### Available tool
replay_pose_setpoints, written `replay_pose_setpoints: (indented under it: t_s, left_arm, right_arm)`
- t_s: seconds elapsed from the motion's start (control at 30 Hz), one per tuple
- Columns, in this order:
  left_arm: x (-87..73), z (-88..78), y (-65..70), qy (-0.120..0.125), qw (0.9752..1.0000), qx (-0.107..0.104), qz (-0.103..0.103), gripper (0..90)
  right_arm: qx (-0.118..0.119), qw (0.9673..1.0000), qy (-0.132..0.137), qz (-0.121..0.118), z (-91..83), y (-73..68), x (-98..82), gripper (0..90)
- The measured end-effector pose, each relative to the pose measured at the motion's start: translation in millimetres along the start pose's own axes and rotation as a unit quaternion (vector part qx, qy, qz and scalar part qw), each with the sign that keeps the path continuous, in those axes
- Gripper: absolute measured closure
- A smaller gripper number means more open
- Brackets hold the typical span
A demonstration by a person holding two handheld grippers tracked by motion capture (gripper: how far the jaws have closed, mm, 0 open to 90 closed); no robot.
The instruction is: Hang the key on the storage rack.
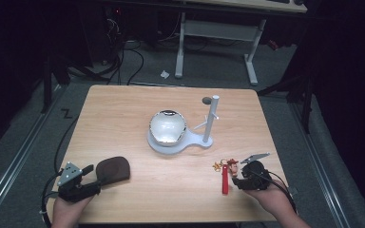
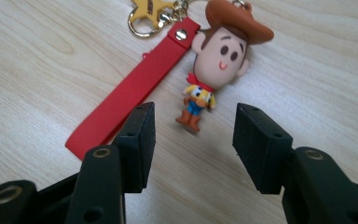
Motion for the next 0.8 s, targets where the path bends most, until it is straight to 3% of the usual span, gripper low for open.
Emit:
replay_pose_setpoints:
  t_s: [0.17, 0.37, 0.43, 0.8]
  left_arm:
    - [0.1, -0.1, -0.4, 0.001, 1.0000, -0.001, 0.000, 28.9]
    - [-0.4, -0.8, -1.4, 0.003, 1.0000, -0.001, -0.003, 28.9]
    - [-0.7, -1.1, -1.8, 0.003, 1.0000, -0.001, -0.003, 28.9]
    - [-0.9, -2.3, -3.3, 0.006, 1.0000, -0.002, -0.007, 29.0]
  right_arm:
    - [-0.008, 0.9997, -0.016, -0.015, 0.9, -5.0, 12.6, 48.1]
    - [-0.024, 0.9992, -0.030, -0.014, 7.5, -4.8, 25.5, 47.9]
    - [-0.029, 0.9989, -0.036, -0.003, 9.8, -4.7, 27.9, 48.2]
    - [-0.048, 0.9971, -0.059, 0.005, 19.5, -3.6, 38.7, 54.8]
Point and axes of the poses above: each handheld gripper's, and its own axes: z roughly forward along the jaws, x roughly out of its top, y roughly to its right, the point moved 4 cm from there along z, roughly forward along the jaws, and after that the axes turned 9 degrees about z, right-handed, at the moved point
